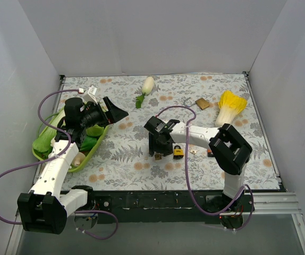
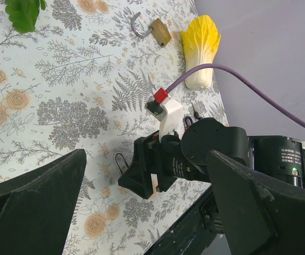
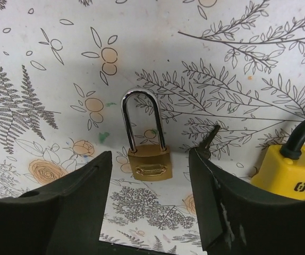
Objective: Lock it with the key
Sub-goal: Place the lock at the center of the board, then pick up the lock from the center of the board.
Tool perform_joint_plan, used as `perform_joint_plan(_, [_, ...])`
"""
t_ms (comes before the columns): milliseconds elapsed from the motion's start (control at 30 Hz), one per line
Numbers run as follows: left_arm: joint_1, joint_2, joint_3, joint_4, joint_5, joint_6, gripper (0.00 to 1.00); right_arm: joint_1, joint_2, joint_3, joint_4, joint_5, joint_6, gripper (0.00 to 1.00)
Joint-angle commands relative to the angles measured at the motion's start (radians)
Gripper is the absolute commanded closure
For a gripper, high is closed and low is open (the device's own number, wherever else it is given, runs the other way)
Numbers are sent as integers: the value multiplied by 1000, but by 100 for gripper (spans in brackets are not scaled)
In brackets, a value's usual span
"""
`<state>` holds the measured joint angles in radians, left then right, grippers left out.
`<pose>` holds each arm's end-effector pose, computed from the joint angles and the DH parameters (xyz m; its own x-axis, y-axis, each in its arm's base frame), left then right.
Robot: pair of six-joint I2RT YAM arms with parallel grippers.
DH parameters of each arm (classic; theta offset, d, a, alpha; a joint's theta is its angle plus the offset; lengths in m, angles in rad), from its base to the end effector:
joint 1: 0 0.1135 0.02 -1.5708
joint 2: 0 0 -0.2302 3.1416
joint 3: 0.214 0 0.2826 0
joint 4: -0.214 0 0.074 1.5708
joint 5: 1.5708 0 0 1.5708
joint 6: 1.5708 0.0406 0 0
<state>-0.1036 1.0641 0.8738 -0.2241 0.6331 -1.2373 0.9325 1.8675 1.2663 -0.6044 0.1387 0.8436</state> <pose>0.2845 -0.0537 0.2785 -0.7189 -0.6911 -0.0746 -0.1748 0.2835 -0.9429 0.2367 0.3097 0.1203 -0.9422 -0.0282 -0.3339 -0.0934 0.9790 0.1809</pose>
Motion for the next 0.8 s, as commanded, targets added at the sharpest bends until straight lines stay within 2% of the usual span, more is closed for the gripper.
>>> perform_joint_plan(0, [12, -24, 4, 2, 19, 19, 2, 3, 15, 27, -14, 24, 25, 31])
perform_joint_plan(233, [13, -23, 36, -21, 56, 25, 2, 2, -71, 123, 60, 39, -84, 29])
perform_joint_plan(333, [13, -16, 70, -53, 83, 51, 2, -7, -143, 150, 174, 87, -266, 24])
perform_joint_plan(367, [13, -16, 86, -63, 86, 64, 2, -15, -162, 147, 208, 85, -420, 17])
perform_joint_plan(433, [13, -16, 103, -93, 89, 94, 2, -52, -206, 153, 238, 93, -529, 7])
perform_joint_plan(467, [13, -16, 111, -101, 88, 102, 2, -95, -217, 160, 233, 75, -590, 4])
perform_joint_plan(500, [13, -16, 122, -107, 88, 114, 2, -121, -237, 159, 233, 6, -739, 4])
perform_joint_plan(567, [13, -18, 129, -119, 89, 117, 2, -185, -246, 166, 195, -30, -839, 4])
perform_joint_plan(667, [13, -18, 126, -124, 117, 118, 2, -421, -228, 217, 120, -271, -997, 4])
perform_joint_plan(700, [13, -18, 123, -124, 126, 121, 2, -464, -202, 253, 101, -357, -1043, 4])
perform_joint_plan(767, [13, -13, 123, -135, 157, 136, 2, -568, -162, 307, 30, -410, -1167, 6])
